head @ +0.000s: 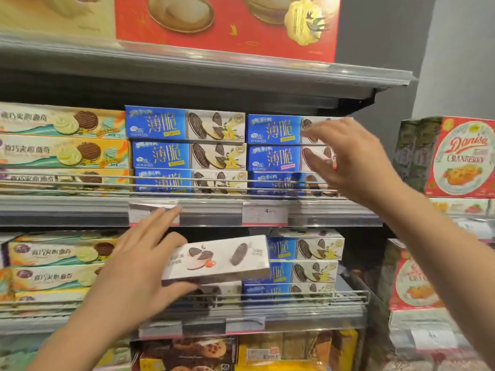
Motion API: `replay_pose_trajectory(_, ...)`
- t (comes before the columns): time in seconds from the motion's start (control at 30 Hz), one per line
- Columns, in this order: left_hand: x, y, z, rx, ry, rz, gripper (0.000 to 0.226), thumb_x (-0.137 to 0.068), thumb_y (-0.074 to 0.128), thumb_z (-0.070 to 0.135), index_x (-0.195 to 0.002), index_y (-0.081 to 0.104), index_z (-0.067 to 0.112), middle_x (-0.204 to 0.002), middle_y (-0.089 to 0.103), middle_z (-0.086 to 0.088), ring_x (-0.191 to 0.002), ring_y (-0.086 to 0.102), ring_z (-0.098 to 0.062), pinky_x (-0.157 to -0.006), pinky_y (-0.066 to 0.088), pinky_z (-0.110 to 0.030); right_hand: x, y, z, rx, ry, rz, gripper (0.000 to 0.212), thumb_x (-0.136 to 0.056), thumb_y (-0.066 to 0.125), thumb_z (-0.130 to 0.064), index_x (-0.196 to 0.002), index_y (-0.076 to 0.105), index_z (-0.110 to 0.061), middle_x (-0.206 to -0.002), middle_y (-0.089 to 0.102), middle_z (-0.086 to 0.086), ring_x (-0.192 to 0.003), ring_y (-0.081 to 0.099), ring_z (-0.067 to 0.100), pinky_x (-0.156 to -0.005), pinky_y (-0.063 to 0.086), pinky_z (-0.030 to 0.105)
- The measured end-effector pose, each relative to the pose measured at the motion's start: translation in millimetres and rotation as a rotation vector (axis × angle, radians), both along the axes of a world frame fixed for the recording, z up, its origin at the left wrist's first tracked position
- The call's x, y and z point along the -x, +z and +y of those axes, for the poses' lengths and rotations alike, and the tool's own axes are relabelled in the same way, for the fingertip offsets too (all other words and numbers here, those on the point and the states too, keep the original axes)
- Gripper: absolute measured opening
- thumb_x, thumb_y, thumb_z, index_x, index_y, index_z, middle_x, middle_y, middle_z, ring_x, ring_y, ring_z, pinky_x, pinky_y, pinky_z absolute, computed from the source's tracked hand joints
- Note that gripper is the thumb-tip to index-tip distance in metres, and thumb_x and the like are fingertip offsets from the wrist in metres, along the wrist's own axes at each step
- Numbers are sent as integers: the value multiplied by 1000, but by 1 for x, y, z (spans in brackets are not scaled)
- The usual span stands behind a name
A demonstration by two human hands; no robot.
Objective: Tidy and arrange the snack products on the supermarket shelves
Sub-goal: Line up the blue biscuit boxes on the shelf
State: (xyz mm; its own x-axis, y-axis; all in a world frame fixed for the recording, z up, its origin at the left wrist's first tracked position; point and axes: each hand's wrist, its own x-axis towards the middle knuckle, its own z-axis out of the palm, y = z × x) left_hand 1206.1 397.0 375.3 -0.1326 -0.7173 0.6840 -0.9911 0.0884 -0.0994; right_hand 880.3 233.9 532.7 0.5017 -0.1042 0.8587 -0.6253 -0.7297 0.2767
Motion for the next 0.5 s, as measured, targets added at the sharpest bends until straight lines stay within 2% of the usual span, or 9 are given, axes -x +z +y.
replay_pose_trajectory(0.07, -16, 2, -3, 2, 9, 5, 64, -70, 55, 81, -107, 59, 28, -164, 29, -1, -149, 30, -32, -108, 40, -62, 2, 19, -17, 3, -85, -17, 41, -91, 68, -26, -129, 61, -14, -135, 62, 6, -121, 55, 35, -98, 48, 52)
replay_pose_trajectory(0.2, -43, 2, -6, 30, 35, 22, 63, -69, 53, 84, -99, 58, 29, -168, 19, 0, -153, 22, -30, -112, 35, -63, 1, 38, -36, -81, -265, 38, 64, -90, 68, -36, -144, 49, -8, -148, 51, 15, -132, 48, 40, -108, 40, 52)
replay_pose_trajectory(0.37, -50, -2, -6, 33, 24, 18, 59, -68, 52, 85, -94, 54, 32, -169, 12, 3, -156, 12, -23, -115, 31, -62, -1, 34, -47, -97, -328, 77, 60, -78, 76, -37, -125, 55, -7, -120, 63, 20, -107, 56, 45, -92, 48, 56)
replay_pose_trajectory(0.43, -50, 0, -7, 23, 34, 29, 60, -66, 52, 86, -94, 54, 33, -169, 10, 4, -156, 9, -20, -117, 28, -60, 0, 35, -48, -57, -326, 55, 62, -75, 82, -36, -124, 56, -9, -116, 64, 21, -101, 56, 45, -88, 48, 55)
replay_pose_trajectory(0.5, -52, 2, -7, 8, 40, 32, 59, -65, 55, 85, -93, 54, 33, -170, 8, 5, -156, 8, -19, -118, 27, -59, 3, 37, -44, -7, -328, 55, 61, -75, 80, -40, -123, 58, -10, -112, 64, 22, -97, 56, 45, -82, 49, 53)
